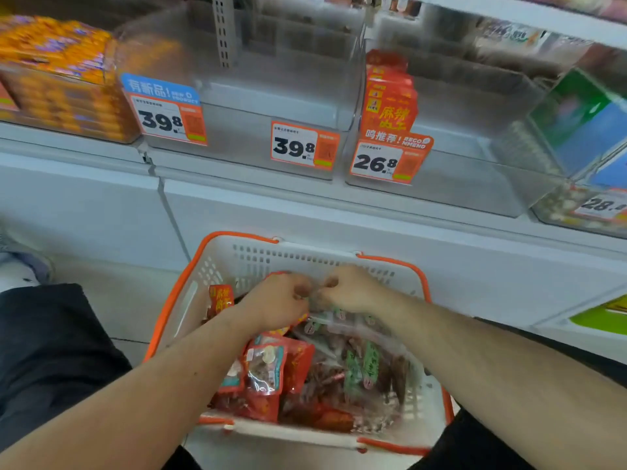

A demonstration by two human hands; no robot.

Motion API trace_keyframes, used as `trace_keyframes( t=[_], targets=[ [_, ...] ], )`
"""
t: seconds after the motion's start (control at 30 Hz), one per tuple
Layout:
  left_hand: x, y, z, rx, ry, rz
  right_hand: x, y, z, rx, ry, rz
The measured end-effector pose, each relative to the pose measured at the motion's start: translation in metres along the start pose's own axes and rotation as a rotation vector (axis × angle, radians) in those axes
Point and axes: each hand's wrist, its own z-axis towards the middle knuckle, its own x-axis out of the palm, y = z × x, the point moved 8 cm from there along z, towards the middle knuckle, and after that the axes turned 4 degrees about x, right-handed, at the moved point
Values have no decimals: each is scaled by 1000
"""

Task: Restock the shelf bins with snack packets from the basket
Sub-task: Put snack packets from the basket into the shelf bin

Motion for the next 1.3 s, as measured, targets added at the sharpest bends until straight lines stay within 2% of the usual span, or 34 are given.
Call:
trace_keyframes(
  t=[0.1,0.2,0.33,0.53,0.63,0.8,0.9,1.03,1.2,1.3],
  targets=[
    [21,21,-14,-84,49,-51,62,-11,-5,133,259,-24],
    [32,34,-23,-149,76,-100,100,-18,-12,222,394,-26],
    [33,40,-28,-170,71,-119,116,-18,-15,249,400,-84],
    [33,43,-27,-189,65,-147,122,-14,-16,242,313,51],
    [25,47,-27,-206,18,-174,96,-13,-13,225,296,25],
    [4,66,-26,-291,-150,-249,9,-14,-17,144,264,-62],
    [-1,66,-26,-330,-224,-389,-39,-19,-21,145,219,21],
    [5,38,-23,-267,-149,-744,-76,-16,-31,115,211,116],
    [7,9,-18,-246,-92,-996,-108,-4,-40,62,143,146],
    [9,2,-13,-298,-51,-1094,-123,9,-46,-46,18,113]
  ],
)
